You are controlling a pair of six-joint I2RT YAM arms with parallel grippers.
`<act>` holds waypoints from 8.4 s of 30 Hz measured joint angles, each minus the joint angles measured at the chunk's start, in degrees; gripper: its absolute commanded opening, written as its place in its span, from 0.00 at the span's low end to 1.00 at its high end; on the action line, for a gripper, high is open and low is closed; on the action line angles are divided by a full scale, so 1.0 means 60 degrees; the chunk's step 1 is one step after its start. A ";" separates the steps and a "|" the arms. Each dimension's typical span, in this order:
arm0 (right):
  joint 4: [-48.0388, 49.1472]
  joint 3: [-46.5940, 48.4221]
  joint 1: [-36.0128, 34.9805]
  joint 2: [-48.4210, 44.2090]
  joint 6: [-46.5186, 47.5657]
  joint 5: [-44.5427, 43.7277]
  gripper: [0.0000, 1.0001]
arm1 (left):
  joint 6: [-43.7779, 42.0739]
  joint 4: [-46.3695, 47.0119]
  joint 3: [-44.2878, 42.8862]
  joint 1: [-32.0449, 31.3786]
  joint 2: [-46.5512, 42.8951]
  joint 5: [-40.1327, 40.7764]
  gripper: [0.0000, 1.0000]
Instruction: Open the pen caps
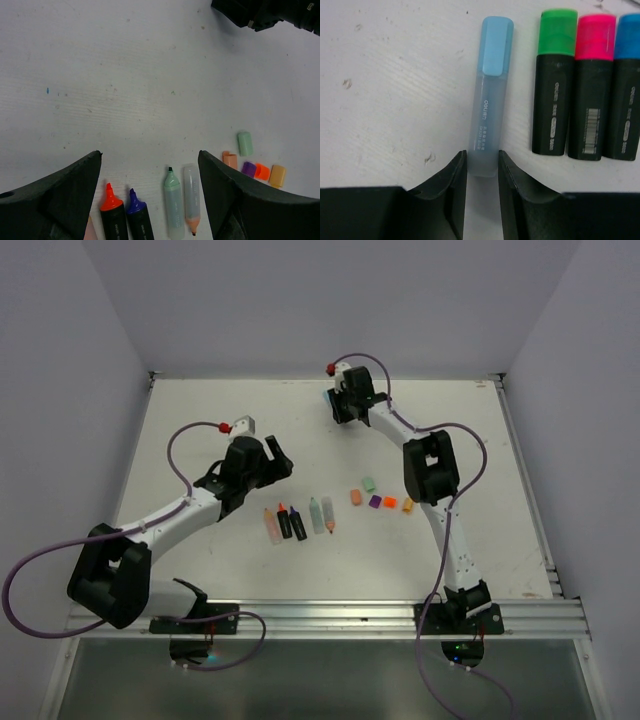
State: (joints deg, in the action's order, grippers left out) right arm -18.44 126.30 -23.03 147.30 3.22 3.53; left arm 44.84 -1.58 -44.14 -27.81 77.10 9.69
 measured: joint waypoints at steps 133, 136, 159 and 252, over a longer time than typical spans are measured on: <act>0.3985 -0.9570 -0.6790 -0.6080 -0.5238 0.0080 0.00 | -0.0087 -0.2506 -0.0335 0.3439 -0.5479 0.0561 0.00; 0.3920 -0.9173 -0.6896 -0.5708 -0.5333 -0.0004 0.05 | -0.0160 -0.2852 -0.0335 0.3439 -0.5504 0.0455 0.00; 0.3253 -0.7996 -0.6983 -0.4481 -0.5355 -0.1264 0.50 | -0.0871 -0.3402 -0.0335 0.3439 -0.5646 -0.0135 0.00; -0.4747 -1.2954 -0.4204 -1.7690 -0.7712 -0.6255 0.58 | 0.0550 -0.0328 -0.5431 -0.4790 0.6903 -0.1512 0.38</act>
State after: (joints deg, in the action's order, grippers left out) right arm -46.92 48.58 -48.25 41.17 -43.05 -34.00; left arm 48.14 -3.55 -76.73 -56.55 118.52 0.62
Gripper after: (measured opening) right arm 0.578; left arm 0.338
